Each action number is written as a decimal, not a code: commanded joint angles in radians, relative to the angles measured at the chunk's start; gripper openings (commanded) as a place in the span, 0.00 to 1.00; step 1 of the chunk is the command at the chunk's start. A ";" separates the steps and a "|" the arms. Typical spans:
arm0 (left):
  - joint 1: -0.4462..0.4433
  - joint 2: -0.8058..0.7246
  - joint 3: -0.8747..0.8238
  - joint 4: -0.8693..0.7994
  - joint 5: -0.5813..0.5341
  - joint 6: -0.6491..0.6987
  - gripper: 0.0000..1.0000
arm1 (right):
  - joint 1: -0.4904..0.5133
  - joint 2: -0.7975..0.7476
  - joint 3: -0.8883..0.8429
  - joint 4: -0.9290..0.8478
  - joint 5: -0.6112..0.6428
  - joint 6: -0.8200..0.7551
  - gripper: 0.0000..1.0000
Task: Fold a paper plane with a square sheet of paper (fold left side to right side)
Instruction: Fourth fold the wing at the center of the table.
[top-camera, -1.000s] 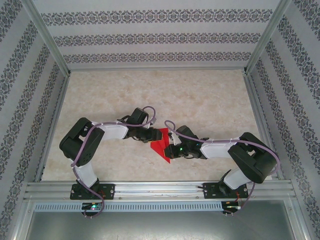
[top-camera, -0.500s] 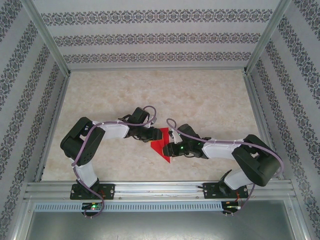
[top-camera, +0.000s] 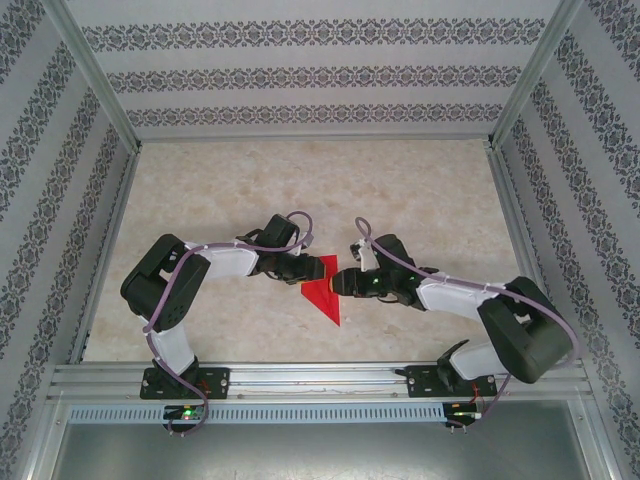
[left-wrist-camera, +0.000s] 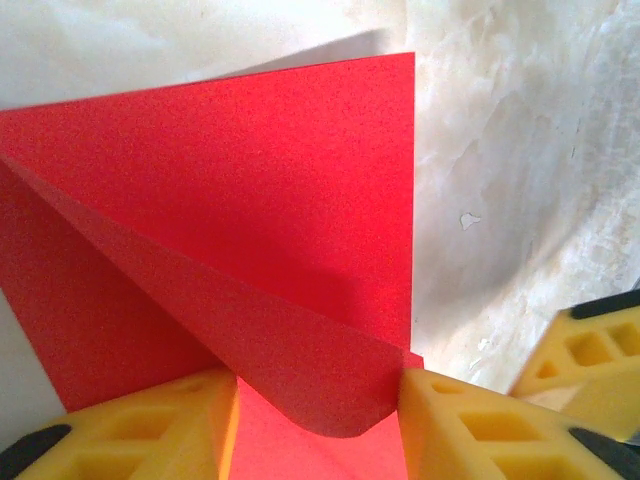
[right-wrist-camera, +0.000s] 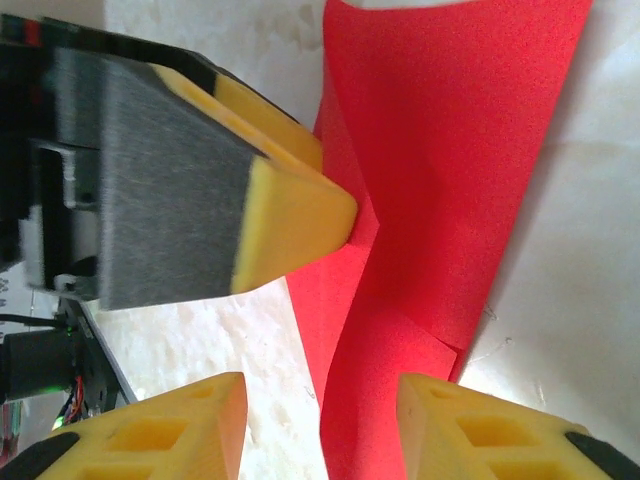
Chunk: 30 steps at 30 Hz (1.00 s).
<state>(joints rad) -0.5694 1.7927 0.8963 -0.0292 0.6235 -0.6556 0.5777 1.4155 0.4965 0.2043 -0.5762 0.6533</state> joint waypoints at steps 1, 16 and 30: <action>-0.008 0.020 -0.002 -0.054 -0.045 0.020 0.46 | -0.004 0.062 0.036 0.046 -0.045 0.027 0.42; -0.009 0.020 -0.003 -0.055 -0.045 0.024 0.46 | 0.019 0.204 0.079 0.145 -0.067 0.068 0.29; -0.009 0.016 -0.003 -0.062 -0.049 0.029 0.46 | 0.015 0.182 0.060 0.106 -0.032 0.049 0.15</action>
<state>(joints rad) -0.5694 1.7927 0.8963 -0.0292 0.6197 -0.6552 0.5869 1.6058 0.5564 0.3176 -0.6296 0.7116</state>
